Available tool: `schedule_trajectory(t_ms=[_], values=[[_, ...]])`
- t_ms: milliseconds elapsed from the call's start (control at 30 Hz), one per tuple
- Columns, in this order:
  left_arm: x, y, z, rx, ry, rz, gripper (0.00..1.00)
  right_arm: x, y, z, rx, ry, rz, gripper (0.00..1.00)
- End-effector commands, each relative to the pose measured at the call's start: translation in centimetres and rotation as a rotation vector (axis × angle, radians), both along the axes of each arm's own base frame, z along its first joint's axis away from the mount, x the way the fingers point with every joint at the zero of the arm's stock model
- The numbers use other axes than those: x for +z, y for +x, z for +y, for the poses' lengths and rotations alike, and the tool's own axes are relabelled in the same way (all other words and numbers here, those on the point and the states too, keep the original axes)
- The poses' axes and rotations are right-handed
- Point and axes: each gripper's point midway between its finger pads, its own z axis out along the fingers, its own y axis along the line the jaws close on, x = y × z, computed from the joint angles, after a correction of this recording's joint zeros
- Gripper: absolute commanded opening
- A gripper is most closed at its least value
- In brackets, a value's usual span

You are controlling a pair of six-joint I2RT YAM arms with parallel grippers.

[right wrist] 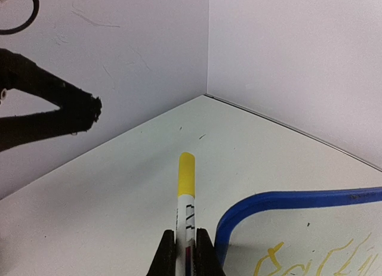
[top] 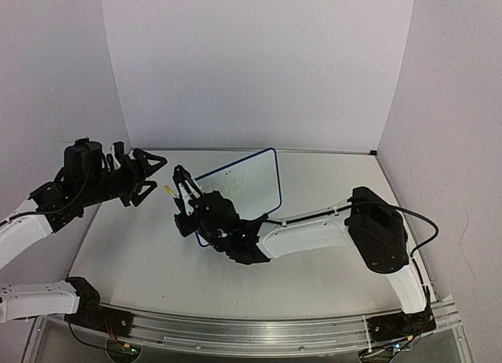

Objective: Write a sentence on the whiteboard
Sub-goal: Pass from the right arm to the left

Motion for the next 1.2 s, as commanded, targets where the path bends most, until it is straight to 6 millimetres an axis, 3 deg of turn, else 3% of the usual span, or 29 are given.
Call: schedule_trajectory(t_ms=[0, 200, 400, 633, 867, 1000, 1067, 1167], values=[[-1.4, -0.3, 0.2, -0.018, 0.077, 0.046, 0.81, 6.2, -1.1, -0.8, -0.008, 0.095, -0.077, 0.00], [-3.7, -0.5, 1.0, 0.022, 0.127, 0.133, 0.83, 7.5, -1.8, -1.2, -0.007, 0.121, -0.097, 0.00], [-4.7, -0.3, 0.3, 0.006, 0.101, 0.164, 0.83, 9.3, -2.8, -1.7, 0.000, 0.155, -0.126, 0.00], [-5.0, 0.2, -1.1, -0.039, 0.054, 0.168, 0.73, 10.0, -3.9, -1.3, 0.026, 0.164, -0.145, 0.00], [-4.4, 0.4, -1.5, -0.038, -0.003, 0.147, 0.35, 9.8, -4.5, -0.9, 0.031, 0.148, -0.158, 0.01], [-4.0, 0.6, -1.7, -0.035, -0.029, 0.148, 0.14, 10.1, -5.3, -1.2, 0.057, 0.146, -0.158, 0.08], [-3.9, 0.8, -1.4, -0.015, -0.031, 0.147, 0.05, 10.5, -5.7, -1.6, 0.073, 0.150, -0.157, 0.18], [-3.5, 1.2, -0.7, 0.019, -0.017, 0.132, 0.00, 10.6, -6.3, -3.1, 0.082, 0.141, -0.146, 0.47]])
